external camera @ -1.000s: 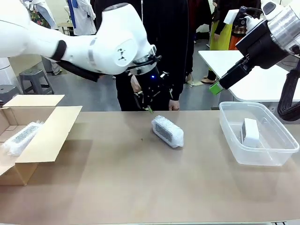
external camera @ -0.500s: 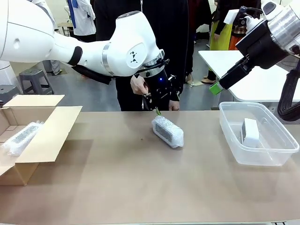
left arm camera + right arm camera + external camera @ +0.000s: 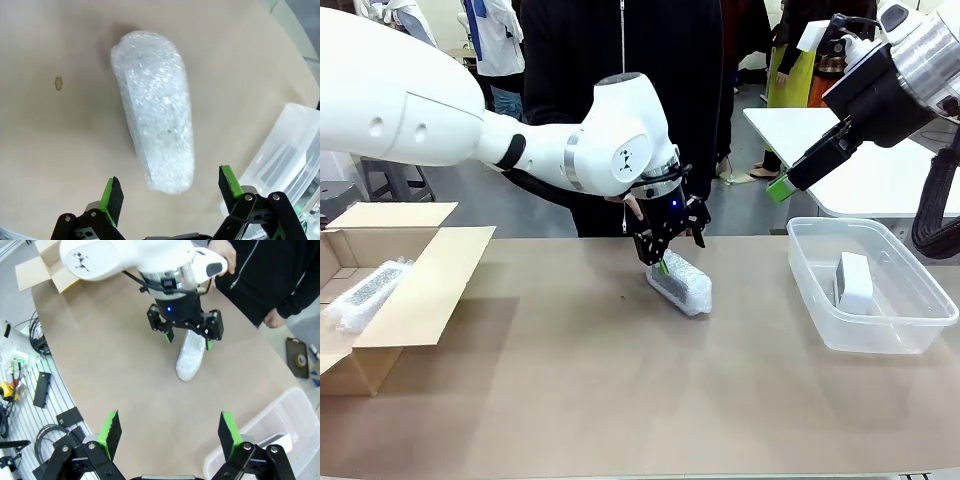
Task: Separate and place wrapped and unwrapped clocks.
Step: Pick up the Digital clock indicated by the person.
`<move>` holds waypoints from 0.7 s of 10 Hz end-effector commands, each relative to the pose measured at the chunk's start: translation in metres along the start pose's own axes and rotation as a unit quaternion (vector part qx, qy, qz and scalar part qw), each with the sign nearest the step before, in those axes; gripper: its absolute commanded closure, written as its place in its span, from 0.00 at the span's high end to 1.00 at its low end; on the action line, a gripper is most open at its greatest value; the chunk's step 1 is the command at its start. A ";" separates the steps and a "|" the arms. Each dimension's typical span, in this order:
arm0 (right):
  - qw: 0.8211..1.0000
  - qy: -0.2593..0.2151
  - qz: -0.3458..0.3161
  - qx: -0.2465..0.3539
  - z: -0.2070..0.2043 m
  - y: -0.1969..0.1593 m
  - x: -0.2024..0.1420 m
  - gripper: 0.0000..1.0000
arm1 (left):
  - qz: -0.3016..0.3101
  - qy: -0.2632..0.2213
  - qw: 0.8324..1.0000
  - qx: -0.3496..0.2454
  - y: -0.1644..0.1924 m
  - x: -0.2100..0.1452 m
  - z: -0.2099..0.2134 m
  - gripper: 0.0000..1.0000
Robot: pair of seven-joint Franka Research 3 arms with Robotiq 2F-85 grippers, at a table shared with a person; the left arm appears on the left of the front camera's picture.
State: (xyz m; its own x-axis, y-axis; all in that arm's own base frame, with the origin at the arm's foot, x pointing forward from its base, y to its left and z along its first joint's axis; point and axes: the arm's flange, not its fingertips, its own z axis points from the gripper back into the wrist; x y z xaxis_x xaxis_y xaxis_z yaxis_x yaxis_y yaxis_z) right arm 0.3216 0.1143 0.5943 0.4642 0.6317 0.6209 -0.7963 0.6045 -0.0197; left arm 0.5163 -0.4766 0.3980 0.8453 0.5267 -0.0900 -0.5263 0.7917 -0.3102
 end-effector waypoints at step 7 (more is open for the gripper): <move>1.000 -0.002 0.003 0.005 0.000 -0.002 0.000 1.00 | 0.056 -0.058 0.996 0.029 -0.011 0.018 -0.033 1.00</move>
State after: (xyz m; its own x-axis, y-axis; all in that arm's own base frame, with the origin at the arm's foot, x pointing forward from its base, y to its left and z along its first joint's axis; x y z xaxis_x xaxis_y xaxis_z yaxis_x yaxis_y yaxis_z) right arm 0.3216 0.1143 0.5944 0.4642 0.6316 0.6209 -0.7963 0.6046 -0.0197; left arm 0.5290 -0.4741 0.3691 0.7979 0.5996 -0.0621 -0.5929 0.7620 -0.2605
